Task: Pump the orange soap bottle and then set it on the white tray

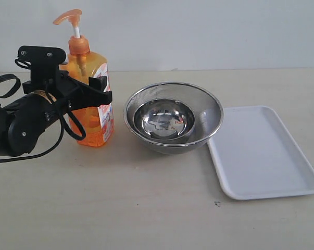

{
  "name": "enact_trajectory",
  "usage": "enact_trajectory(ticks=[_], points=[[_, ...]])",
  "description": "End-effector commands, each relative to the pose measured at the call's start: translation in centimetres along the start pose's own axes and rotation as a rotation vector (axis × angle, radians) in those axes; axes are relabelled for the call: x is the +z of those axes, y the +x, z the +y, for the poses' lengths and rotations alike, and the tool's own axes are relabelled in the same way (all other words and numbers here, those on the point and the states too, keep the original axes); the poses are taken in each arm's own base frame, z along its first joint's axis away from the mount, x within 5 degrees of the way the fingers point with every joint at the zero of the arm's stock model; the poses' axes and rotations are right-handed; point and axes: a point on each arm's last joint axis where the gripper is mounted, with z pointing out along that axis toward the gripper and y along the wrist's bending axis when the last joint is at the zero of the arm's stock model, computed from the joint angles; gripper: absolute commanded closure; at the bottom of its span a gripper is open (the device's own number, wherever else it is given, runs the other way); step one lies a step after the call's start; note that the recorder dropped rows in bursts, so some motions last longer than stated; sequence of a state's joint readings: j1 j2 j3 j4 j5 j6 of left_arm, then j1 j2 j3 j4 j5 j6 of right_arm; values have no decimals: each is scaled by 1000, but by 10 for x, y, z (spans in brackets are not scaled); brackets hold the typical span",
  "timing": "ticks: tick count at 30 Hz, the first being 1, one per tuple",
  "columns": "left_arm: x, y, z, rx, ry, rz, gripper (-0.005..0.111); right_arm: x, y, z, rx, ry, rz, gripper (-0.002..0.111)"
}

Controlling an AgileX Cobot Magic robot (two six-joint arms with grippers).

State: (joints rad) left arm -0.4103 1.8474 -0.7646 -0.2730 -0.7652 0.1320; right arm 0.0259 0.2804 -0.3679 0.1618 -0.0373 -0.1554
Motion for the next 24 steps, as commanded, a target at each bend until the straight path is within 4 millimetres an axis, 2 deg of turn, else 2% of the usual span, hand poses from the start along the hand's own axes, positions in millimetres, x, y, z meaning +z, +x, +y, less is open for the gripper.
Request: enact_trajectory(ticks=[1, 3, 5, 10, 13, 24], points=[[-1, -14, -2, 2, 5, -96, 102, 38, -26, 3, -60, -40, 235, 108], [-1, -14, -2, 2, 5, -94, 102, 57, -31, 4, -51, -51, 309, 108], [-1, -14, -2, 2, 5, -94, 102, 74, -37, 4, -45, -48, 309, 108], [-1, -14, -2, 2, 5, -94, 102, 99, -41, 3, 27, -20, 242, 108], [-1, -14, -2, 2, 5, -94, 102, 106, -38, 2, 61, -7, 225, 108], [-1, -14, -2, 2, 5, -94, 102, 111, -37, 1, 56, -1, 216, 108]])
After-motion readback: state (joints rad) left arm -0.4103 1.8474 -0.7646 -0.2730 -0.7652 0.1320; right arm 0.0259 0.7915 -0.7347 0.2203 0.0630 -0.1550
